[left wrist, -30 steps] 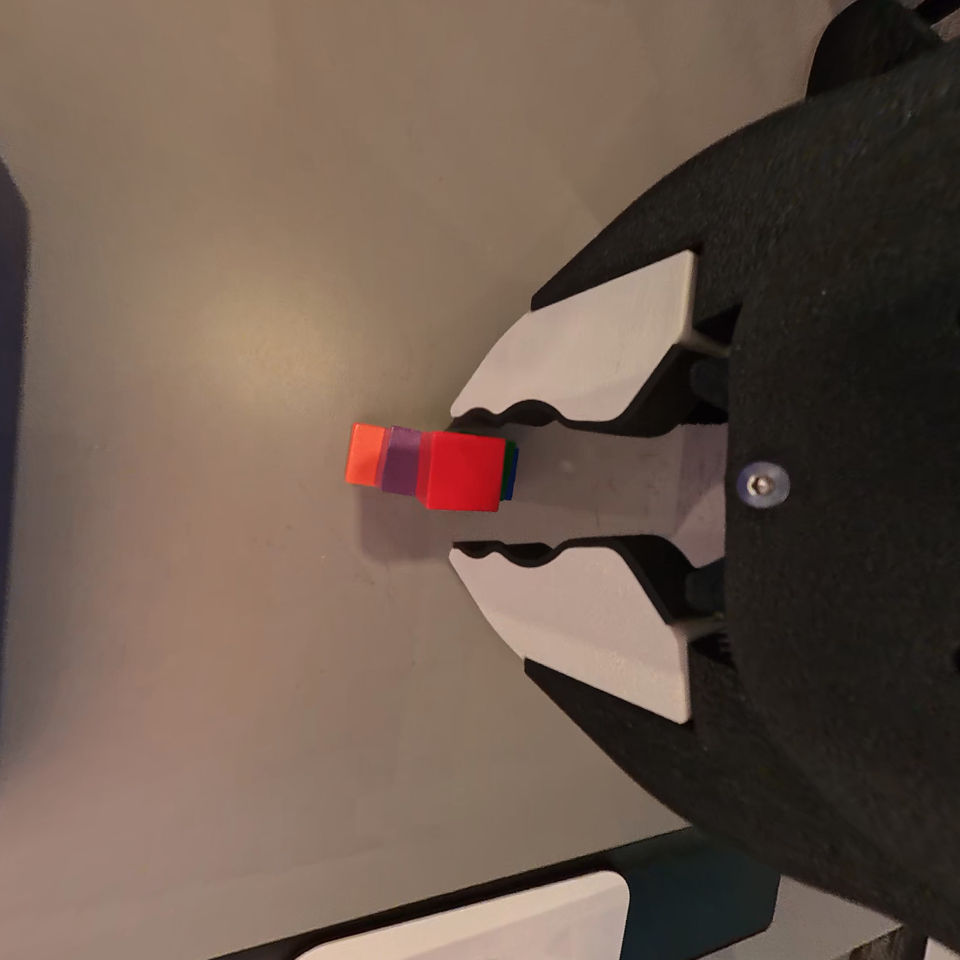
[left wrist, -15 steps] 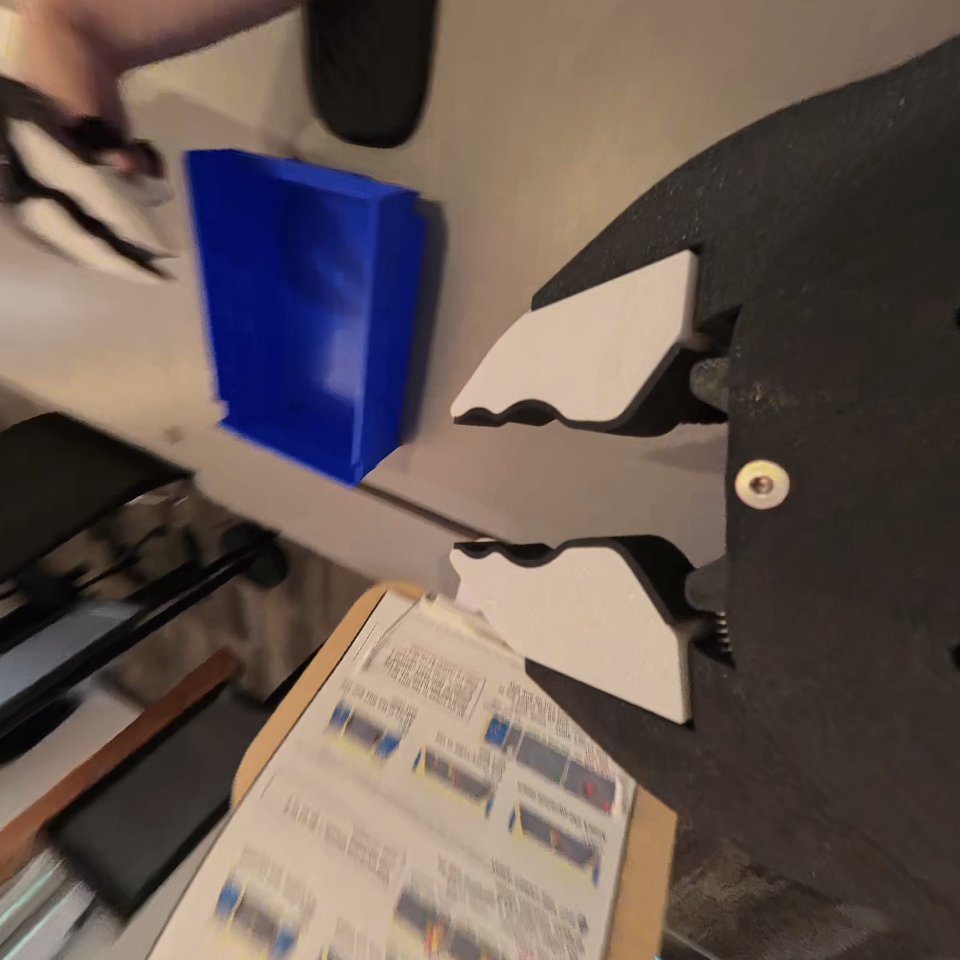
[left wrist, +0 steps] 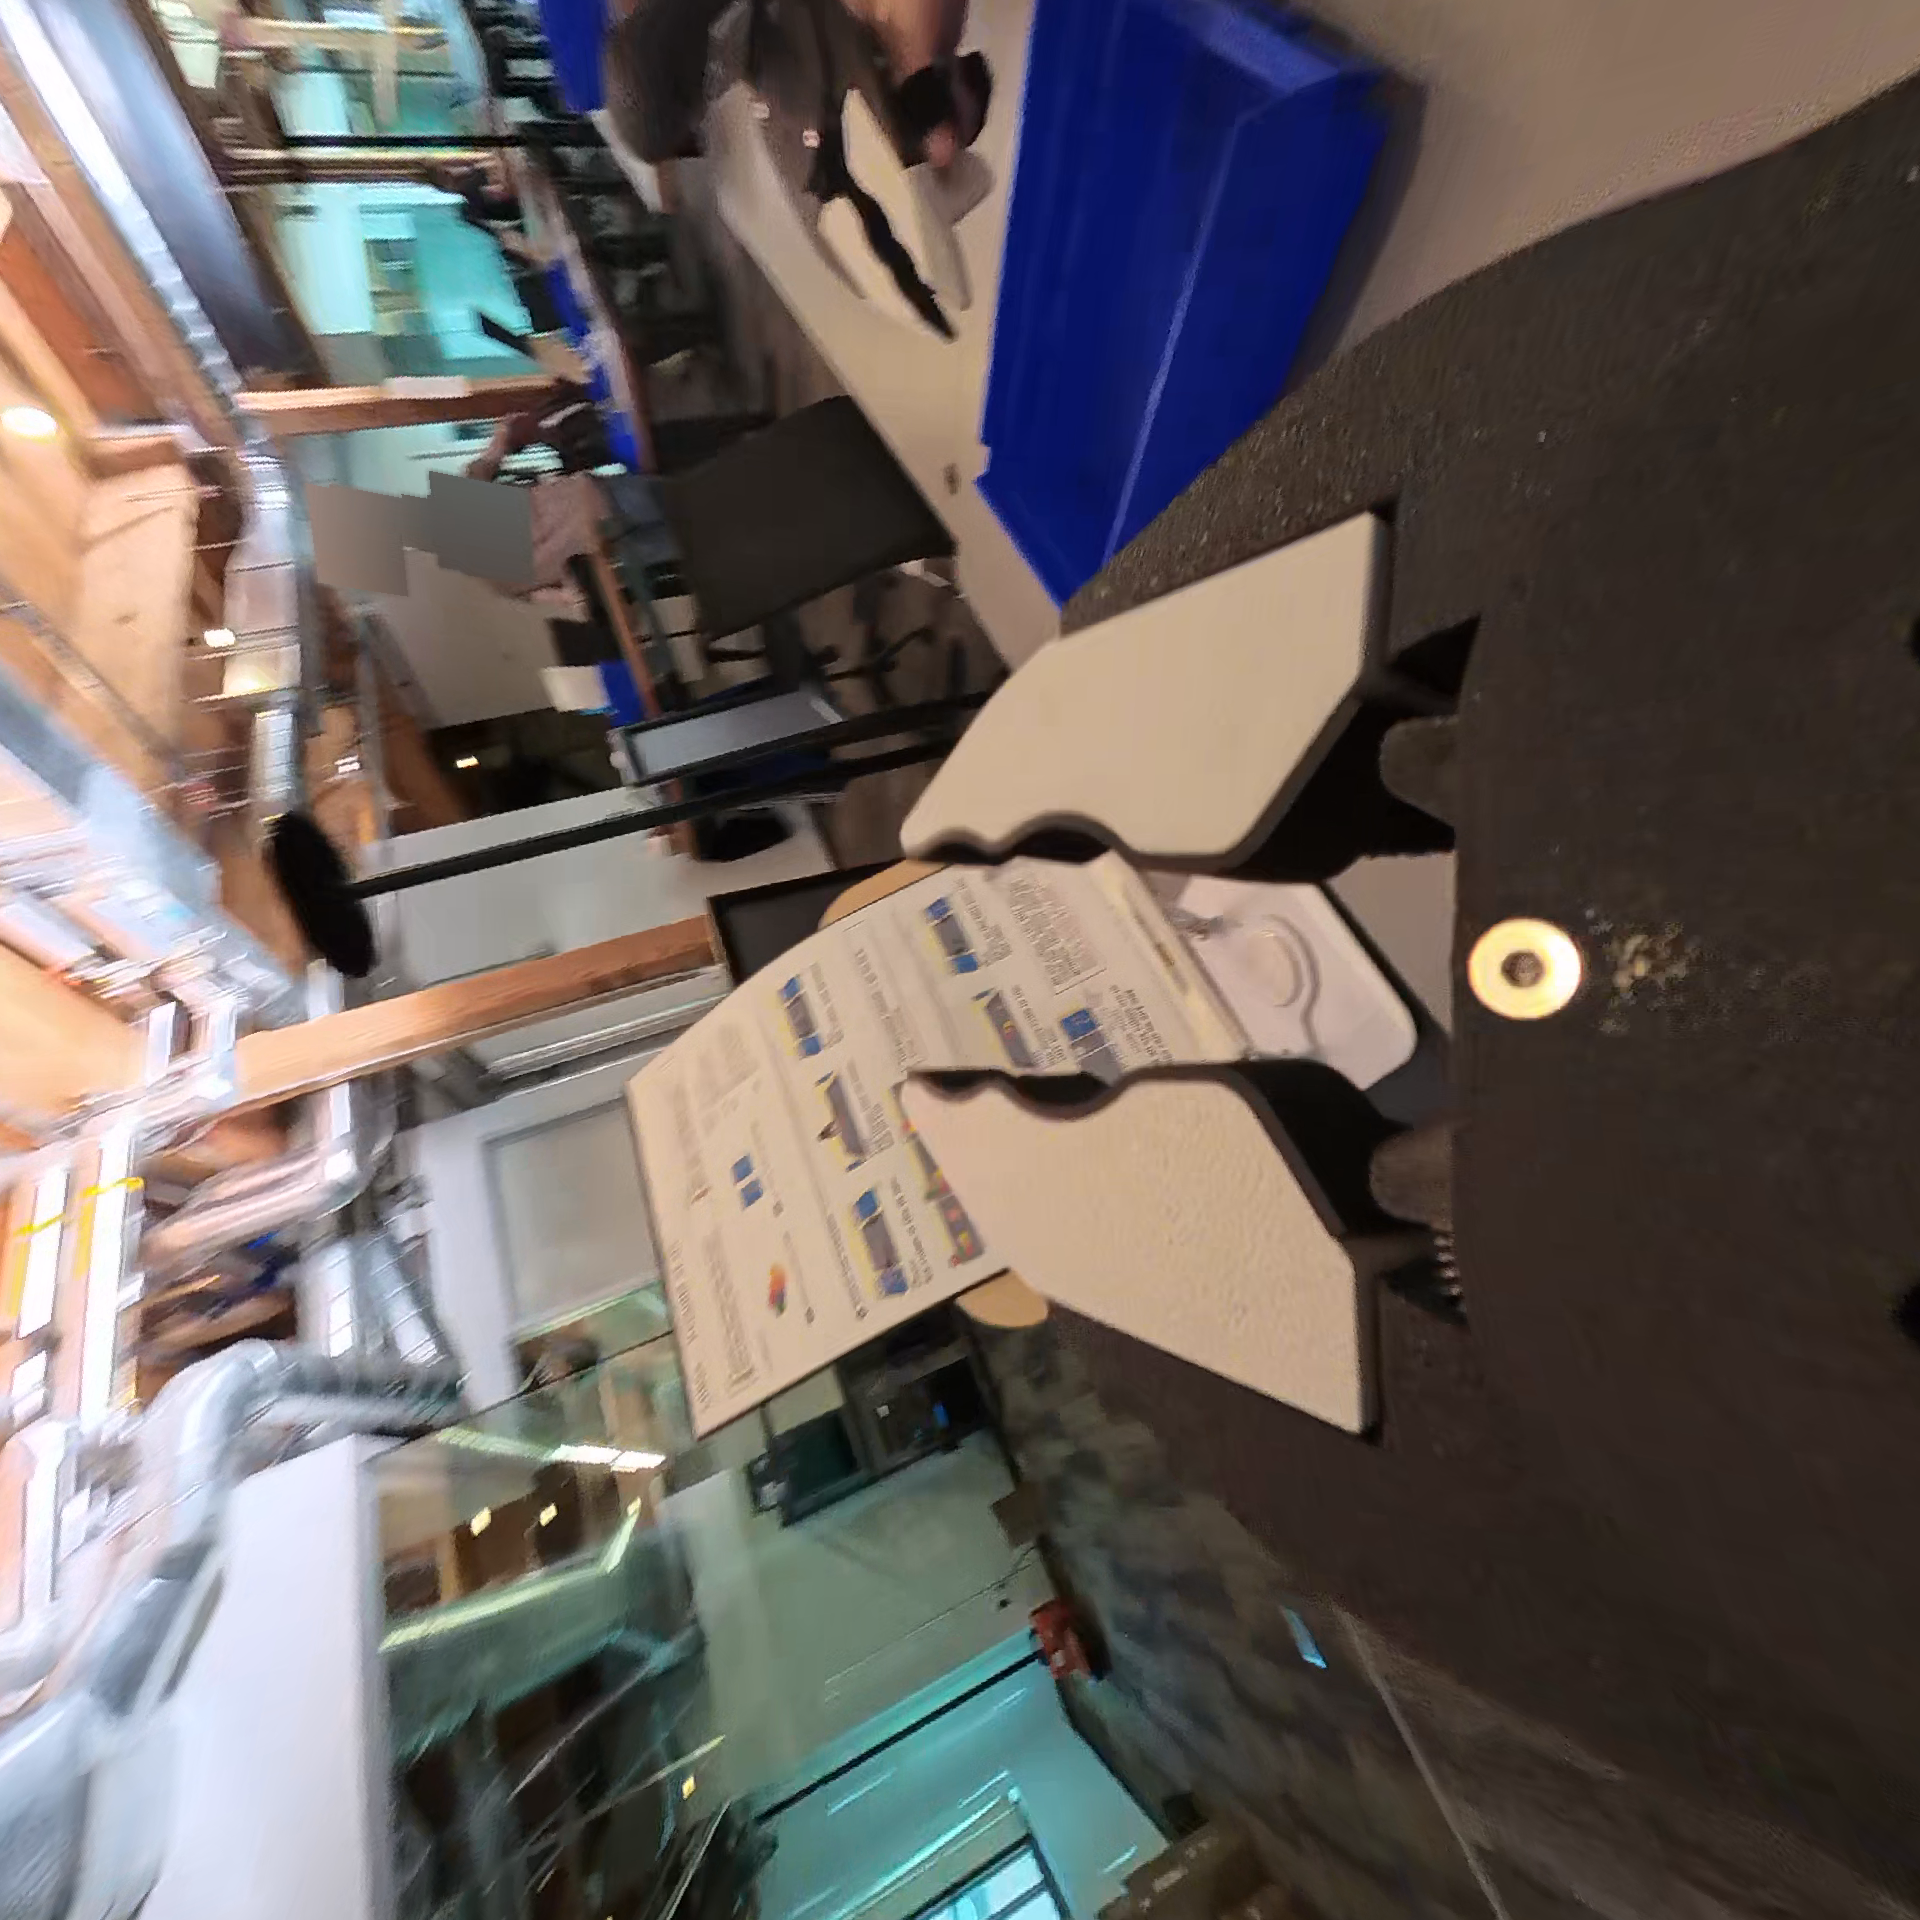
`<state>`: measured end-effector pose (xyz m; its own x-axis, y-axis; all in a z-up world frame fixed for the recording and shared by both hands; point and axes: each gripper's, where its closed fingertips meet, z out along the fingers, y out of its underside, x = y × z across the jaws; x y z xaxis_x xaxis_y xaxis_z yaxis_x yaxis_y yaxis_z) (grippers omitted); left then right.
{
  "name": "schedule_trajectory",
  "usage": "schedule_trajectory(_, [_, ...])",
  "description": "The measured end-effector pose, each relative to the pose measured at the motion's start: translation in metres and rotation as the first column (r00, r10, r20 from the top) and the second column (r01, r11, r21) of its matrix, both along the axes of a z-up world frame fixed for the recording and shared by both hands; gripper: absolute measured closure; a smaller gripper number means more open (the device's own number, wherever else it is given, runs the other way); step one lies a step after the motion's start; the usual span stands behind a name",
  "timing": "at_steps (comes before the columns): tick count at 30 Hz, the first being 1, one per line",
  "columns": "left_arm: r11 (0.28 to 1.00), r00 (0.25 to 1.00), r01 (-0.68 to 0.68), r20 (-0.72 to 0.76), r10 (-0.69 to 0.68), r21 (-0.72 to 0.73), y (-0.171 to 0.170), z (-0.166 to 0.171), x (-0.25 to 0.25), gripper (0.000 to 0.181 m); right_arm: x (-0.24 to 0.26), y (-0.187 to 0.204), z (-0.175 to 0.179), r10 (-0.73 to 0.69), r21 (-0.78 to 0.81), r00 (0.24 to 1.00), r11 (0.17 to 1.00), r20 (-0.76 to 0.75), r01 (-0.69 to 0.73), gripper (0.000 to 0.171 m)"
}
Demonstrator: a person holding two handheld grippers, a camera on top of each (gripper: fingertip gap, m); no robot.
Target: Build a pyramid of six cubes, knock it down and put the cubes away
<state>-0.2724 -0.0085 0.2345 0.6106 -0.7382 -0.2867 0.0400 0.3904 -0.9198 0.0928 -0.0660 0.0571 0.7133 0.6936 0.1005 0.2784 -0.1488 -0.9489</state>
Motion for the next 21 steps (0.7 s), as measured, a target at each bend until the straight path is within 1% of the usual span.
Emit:
schedule_trajectory(1, [1.000,0.999,0.006,0.052,-0.006,0.017,-0.001,0.003,-0.009,0.154,-0.006,0.002,0.001,0.004,0.005,1.000,1.000,0.014,-0.004,0.155])
schedule_trajectory(4, [0.999,0.993,0.033,0.110,-0.032,-0.010,0.001,0.007,-0.028,0.155,-0.026,0.006,0.007,0.016,0.037,0.998,0.999,0.053,-0.018,0.155])
schedule_trajectory(5, [0.999,0.993,0.048,0.112,-0.046,-0.013,0.001,0.005,-0.032,0.159,-0.033,0.008,0.009,0.020,0.051,0.998,0.998,0.064,-0.023,0.155])
schedule_trajectory(7, [0.997,0.990,0.080,0.116,-0.080,0.005,-0.002,0.001,-0.039,0.181,-0.051,0.010,0.015,0.033,0.088,0.996,0.995,0.085,-0.041,0.155])
schedule_trajectory(12, [0.999,0.985,0.028,0.168,-0.030,0.018,0.007,0.004,-0.063,0.181,-0.102,0.014,0.031,0.048,0.204,0.988,0.976,0.144,-0.077,0.156])
schedule_trajectory(16, [1.000,0.983,0.000,0.181,-0.001,0.005,0.010,0.004,-0.074,0.181,-0.154,0.006,0.039,0.105,0.283,0.973,0.945,0.203,-0.162,0.158])
schedule_trajectory(18, [1.000,0.985,-0.012,0.173,0.011,0.006,0.010,0.003,-0.076,0.181,-0.179,0.003,0.034,0.144,0.285,0.962,0.935,0.232,-0.209,0.160])
schedule_trajectory(21, [0.999,0.987,-0.038,0.156,0.037,0.005,0.011,0.002,-0.080,0.181,-0.217,-0.003,0.010,0.239,0.212,0.921,0.926,0.308,-0.311,0.162])
